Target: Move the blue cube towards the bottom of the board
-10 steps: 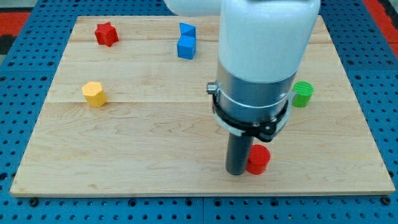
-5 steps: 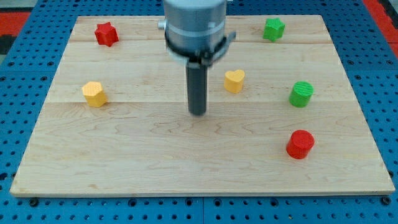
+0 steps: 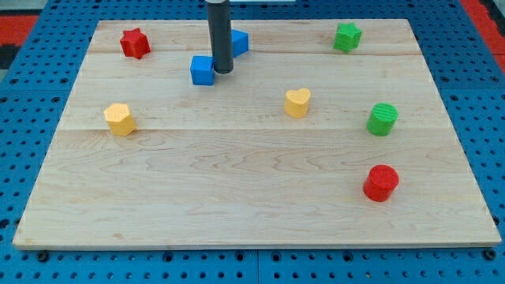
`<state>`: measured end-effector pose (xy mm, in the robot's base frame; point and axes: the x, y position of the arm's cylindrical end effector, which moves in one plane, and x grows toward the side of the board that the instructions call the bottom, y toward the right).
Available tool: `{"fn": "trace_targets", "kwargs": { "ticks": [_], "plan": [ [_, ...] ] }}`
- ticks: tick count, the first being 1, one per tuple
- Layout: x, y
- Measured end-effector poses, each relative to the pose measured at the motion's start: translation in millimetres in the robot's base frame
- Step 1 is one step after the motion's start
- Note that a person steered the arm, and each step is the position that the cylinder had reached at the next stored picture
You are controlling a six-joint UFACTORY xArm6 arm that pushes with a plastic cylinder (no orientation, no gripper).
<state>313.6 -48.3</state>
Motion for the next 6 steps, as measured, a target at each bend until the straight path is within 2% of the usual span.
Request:
{"fn": "trace_targets", "kwargs": {
  "ticks": [1,2,3,4,5,6],
  "plan": [
    [-29.1,-6.8],
    [-3.2,-44.7],
    [29.4,-47.6],
    [13.3,-85.6],
    [28.8,-91.2],
    [54.7,-63.3]
  ]
}}
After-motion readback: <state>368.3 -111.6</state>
